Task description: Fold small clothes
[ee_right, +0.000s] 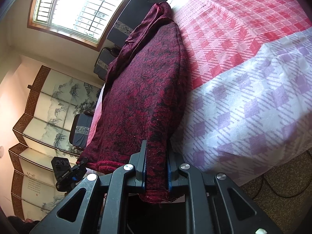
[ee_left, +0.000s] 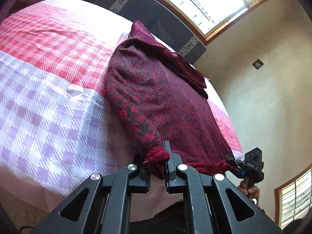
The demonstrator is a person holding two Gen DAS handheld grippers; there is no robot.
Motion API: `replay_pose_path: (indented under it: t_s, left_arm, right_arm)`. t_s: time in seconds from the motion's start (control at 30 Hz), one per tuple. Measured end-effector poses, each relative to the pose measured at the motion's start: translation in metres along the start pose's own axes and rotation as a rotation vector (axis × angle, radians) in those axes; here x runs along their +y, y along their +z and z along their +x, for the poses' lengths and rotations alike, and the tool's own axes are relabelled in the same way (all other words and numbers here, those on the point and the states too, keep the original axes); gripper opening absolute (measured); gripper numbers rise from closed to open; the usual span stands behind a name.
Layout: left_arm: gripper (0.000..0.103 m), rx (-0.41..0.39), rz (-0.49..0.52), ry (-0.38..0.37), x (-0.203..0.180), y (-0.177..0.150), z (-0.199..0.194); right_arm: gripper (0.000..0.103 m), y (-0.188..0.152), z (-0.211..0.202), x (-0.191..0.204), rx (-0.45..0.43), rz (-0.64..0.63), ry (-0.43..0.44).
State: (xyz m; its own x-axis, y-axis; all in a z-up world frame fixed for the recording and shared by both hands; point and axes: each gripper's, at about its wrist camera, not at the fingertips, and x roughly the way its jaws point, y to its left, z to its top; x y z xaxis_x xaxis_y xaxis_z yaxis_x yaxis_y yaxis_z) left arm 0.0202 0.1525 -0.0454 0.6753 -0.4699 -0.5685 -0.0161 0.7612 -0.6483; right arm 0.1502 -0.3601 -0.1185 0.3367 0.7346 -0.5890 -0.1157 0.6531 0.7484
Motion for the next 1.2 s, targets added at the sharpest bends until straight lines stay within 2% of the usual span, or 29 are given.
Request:
replay_pose_path:
  t_s: [0.13, 0.33, 0.57, 0.93, 1.2]
  left_arm:
    - [0.011, -0.067, 0.029, 0.040, -0.004, 0.010, -0.009]
    - [0.011, -0.154, 0.067, 0.004, -0.014, 0.015, -0.021]
    - [0.011, -0.203, 0.142, 0.019, -0.032, 0.031, -0.029]
    - [0.011, -0.305, 0.229, 0.046, -0.064, 0.078, -0.032]
    - [0.011, -0.344, 0.242, 0.062, -0.074, 0.127, -0.010]
  right_arm:
    - [0.011, 0.002, -0.011, 0.004, -0.031, 0.016, 0.061]
    - [0.011, 0.006, -0.021, 0.015, -0.049, -0.001, 0.091]
    - [0.011, 0.018, -0.026, 0.024, -0.067, 0.029, 0.173]
    - [0.011, 0.071, -0.044, 0.052, -0.130, 0.019, 0.245]
    - [0.011, 0.127, -0.035, 0.064, -0.148, -0.002, 0.224]
